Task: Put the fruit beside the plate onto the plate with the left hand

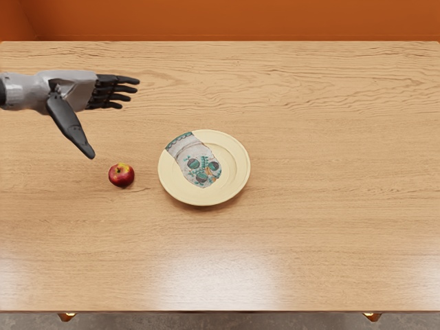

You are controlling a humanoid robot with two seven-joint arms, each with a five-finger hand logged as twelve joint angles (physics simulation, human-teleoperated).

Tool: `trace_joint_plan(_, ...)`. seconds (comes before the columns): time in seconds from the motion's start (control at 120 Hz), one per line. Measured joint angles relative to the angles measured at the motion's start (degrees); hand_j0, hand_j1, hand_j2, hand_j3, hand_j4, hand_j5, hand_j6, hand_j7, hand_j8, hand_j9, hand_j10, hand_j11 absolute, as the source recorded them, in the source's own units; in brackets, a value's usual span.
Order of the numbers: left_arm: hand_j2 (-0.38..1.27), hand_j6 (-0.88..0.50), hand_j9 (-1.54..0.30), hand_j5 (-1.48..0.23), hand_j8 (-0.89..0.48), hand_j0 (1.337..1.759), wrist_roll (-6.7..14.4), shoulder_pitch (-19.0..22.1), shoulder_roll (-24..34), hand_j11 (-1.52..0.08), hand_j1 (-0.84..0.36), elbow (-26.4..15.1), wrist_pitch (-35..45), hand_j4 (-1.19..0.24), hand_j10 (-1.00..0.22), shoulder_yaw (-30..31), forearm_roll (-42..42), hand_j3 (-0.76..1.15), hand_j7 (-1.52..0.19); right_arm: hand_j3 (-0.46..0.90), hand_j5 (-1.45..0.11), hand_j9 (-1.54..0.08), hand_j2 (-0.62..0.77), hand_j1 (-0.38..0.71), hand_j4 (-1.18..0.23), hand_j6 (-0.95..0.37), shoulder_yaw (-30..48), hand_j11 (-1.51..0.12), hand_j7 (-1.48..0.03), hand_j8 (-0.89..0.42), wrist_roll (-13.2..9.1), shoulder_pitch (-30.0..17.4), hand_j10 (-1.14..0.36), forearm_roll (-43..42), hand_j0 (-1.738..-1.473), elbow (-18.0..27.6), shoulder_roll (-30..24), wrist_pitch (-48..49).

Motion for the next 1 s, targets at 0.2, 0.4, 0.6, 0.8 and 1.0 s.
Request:
trace_joint_plan(0.2, 0.00, -0.02, -0.02, -0.02, -0.02, 1.658, 0.0, 0.3, -0.1, -0.02, 0.33, 0.4, 0.1, -0.02, -0.02, -0.1, 0.1, 0.00, -0.02, 0.00, 0.00, 0.00, 0.00, -0.35, 0.00, 0.00, 0.1, 0.00, 0.00, 0.00, 0.0, 0.5, 0.00, 0.1, -1.658, 0.5, 0.0, 0.6)
trace_joint_plan(0.4, 0.00, -0.02, -0.02, -0.02, -0.02, 1.658, 0.0, 0.7, 0.1, -0.02, 0.33, 0.4, 0.1, -0.02, -0.02, 0.0, 0.2, 0.00, -0.02, 0.00, 0.00, 0.00, 0.00, -0.35, 0.00, 0.00, 0.1, 0.00, 0.00, 0.00, 0.0, 0.5, 0.00, 0.1, -1.658, 0.5, 0.0, 0.6)
trace_joint_plan(0.6, 0.00, -0.02, -0.02, -0.02, -0.02, 1.658, -2.0, 2.2, 5.8, -0.02, 0.33, -0.9, 1.0, -0.02, -0.02, 1.1, 0.2, 0.00, -0.02, 0.00, 0.00, 0.00, 0.00, -0.35, 0.00, 0.00, 0.1, 0.00, 0.00, 0.00, 0.0, 0.5, 0.00, 0.1, -1.658, 0.5, 0.0, 0.6)
trace_joint_plan(0.8, 0.00, -0.02, -0.02, -0.02, -0.02, 1.658, -3.8, -4.8, 3.6, -0.02, 0.33, -4.2, 9.6, -0.02, -0.02, 9.5, 0.5, 0.00, -0.02, 0.00, 0.00, 0.00, 0.00, -0.35, 0.00, 0.00, 0.1, 0.00, 0.00, 0.00, 0.0, 0.5, 0.00, 0.1, -1.658, 0.5, 0.0, 0.6)
trace_joint_plan(1.0, 0.00, -0.02, -0.02, -0.02, -0.02, 1.658, -2.7, -7.6, -1.7, -0.02, 0.33, -4.8, 16.4, -0.02, -0.02, 18.1, 2.1, 0.00, -0.02, 0.00, 0.00, 0.00, 0.00, -0.35, 0.00, 0.00, 0.1, 0.00, 0.00, 0.00, 0.0, 0.5, 0.00, 0.1, -1.658, 0.5, 0.0, 0.6)
